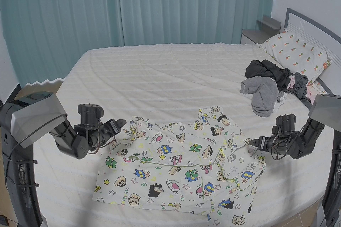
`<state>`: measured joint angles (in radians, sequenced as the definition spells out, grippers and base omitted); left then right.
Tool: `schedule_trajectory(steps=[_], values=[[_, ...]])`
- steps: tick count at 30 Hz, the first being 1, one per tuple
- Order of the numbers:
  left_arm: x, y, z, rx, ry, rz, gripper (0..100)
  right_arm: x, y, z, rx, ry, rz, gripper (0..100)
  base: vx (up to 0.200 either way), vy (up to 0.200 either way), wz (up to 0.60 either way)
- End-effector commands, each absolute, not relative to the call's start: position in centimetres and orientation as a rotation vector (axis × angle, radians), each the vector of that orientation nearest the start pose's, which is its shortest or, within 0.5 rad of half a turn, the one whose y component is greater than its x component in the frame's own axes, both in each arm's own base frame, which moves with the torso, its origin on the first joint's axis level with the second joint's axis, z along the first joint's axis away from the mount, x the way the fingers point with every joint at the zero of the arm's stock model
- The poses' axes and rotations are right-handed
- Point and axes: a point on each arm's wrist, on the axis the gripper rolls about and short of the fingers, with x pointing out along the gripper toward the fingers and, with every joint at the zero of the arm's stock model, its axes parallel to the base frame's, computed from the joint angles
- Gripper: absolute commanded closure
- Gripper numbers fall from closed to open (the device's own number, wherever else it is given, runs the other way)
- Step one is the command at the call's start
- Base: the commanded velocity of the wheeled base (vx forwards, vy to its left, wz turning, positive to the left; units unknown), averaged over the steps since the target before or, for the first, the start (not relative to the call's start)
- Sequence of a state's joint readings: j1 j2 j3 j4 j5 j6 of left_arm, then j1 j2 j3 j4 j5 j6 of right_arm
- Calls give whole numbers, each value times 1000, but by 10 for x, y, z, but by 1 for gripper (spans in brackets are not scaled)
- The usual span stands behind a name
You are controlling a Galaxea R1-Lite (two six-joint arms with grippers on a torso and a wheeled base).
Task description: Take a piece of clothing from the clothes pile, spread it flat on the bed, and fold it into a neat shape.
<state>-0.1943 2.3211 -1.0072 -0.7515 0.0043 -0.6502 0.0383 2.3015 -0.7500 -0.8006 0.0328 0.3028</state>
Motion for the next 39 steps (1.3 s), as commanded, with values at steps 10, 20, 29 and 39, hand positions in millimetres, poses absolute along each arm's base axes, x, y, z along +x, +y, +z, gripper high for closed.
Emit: schedule_trajectory(steps=[10,20,29,39], values=[[442,-107,-8,-737,669,-85,0,352,16,-20,282,748,-36,0,0,0,0],[453,-110,-22,-734,668,-83,0,352,16,-21,281,740,-35,0,0,0,0],[461,-101,-27,-738,650,-63,0,352,16,-21,281,740,-35,0,0,0,0],[476,-103,-37,-723,657,-15,100,352,16,-21,281,740,-35,0,0,0,0]])
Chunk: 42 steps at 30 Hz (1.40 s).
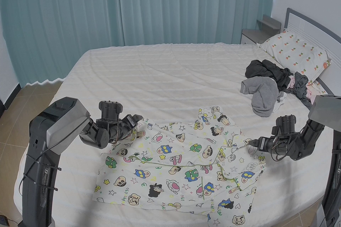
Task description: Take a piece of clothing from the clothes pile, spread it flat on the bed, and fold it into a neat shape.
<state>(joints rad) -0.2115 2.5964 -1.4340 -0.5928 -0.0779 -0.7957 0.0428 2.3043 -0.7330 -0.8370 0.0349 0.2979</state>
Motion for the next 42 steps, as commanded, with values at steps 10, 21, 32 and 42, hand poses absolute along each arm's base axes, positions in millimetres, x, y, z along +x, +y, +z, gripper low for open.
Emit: schedule_trajectory(steps=[10,21,32,42], values=[[482,-95,-33,-728,653,10,100,352,16,-20,281,739,-35,0,0,0,0],[505,-43,2,-768,492,80,100,352,16,-21,283,740,-36,0,0,0,0],[513,-28,5,-774,455,96,100,352,16,-21,283,740,-36,0,0,0,0],[519,-26,10,-769,447,125,0,351,16,-22,282,747,-37,0,0,0,0]])
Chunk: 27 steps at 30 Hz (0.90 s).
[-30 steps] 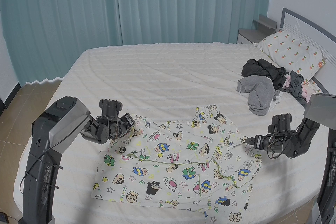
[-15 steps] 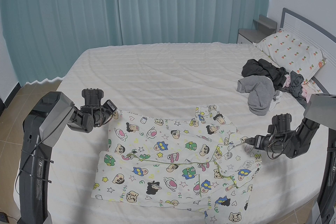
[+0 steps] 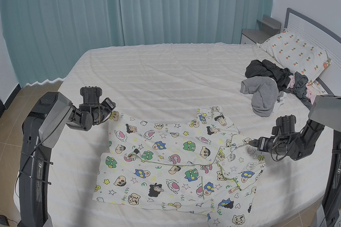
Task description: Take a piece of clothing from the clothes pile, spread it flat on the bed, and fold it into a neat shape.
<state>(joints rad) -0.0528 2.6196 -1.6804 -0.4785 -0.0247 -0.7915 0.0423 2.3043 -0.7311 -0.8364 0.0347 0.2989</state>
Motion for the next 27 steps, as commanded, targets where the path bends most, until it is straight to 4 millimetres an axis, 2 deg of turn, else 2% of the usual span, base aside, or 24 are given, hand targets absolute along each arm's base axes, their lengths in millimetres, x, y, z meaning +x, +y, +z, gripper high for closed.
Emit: schedule_trajectory(steps=[1,5,10,11,12,13,14,15,17,19,21,22,24,25,27], values=[[519,-25,11,-768,442,135,0,351,16,-21,282,745,-37,0,0,0,0],[510,-20,18,-768,469,158,0,350,16,-20,284,742,-33,0,0,0,0],[468,-19,43,-795,558,77,0,348,17,-6,306,716,11,0,0,0,0],[452,-19,51,-806,565,46,0,346,18,1,314,708,38,0,0,0,0],[450,-19,52,-808,564,44,0,345,18,2,315,705,41,0,0,0,0],[428,-20,56,-813,569,15,0,341,20,12,323,690,77,0,0,0,0],[424,-20,57,-814,569,11,0,341,21,14,323,687,85,0,0,0,0],[401,-21,60,-817,566,-8,0,339,25,22,322,676,115,0,0,0,0],[372,-26,59,-827,581,-38,0,336,37,27,310,676,141,0,0,0,0],[353,-30,56,-837,601,-56,0,330,43,29,303,685,156,0,0,0,0],[323,-32,48,-840,634,-56,0,306,50,27,281,736,181,0,0,0,0],[322,-32,48,-839,635,-58,0,305,50,27,279,738,183,0,-200,0,0],[291,-31,41,-839,668,-56,0,272,54,26,274,803,215,0,-200,0,0],[291,-31,41,-839,668,-56,0,272,54,26,274,803,215,0,-200,0,0],[268,-32,38,-841,701,-83,0,251,60,20,277,871,272,0,-200,0,0]])
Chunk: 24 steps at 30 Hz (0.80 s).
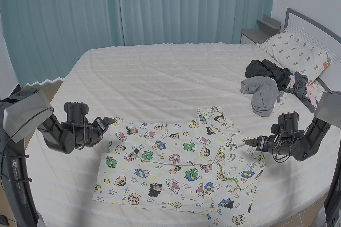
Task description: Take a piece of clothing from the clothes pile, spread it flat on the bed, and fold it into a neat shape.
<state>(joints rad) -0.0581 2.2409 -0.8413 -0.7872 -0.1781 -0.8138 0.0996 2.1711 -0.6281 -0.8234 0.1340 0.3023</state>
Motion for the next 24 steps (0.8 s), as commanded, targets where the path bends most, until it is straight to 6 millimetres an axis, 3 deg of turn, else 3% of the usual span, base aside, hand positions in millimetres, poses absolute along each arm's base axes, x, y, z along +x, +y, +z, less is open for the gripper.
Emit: schedule_trajectory(steps=[1,3,6,12,24], values=[[266,-32,38,-841,705,-83,0,249,60,20,278,877,278,0,-200,0,0],[249,-31,36,-842,728,-88,0,237,63,14,286,922,326,0,-200,0,0],[241,-30,31,-843,765,-79,0,227,66,7,273,945,356,0,-200,0,0],[241,-34,19,-830,818,-85,0,213,75,-11,236,1012,386,0,-200,0,0],[243,-39,-3,-772,813,-61,0,210,94,-54,115,1025,314,0,0,0,0]])
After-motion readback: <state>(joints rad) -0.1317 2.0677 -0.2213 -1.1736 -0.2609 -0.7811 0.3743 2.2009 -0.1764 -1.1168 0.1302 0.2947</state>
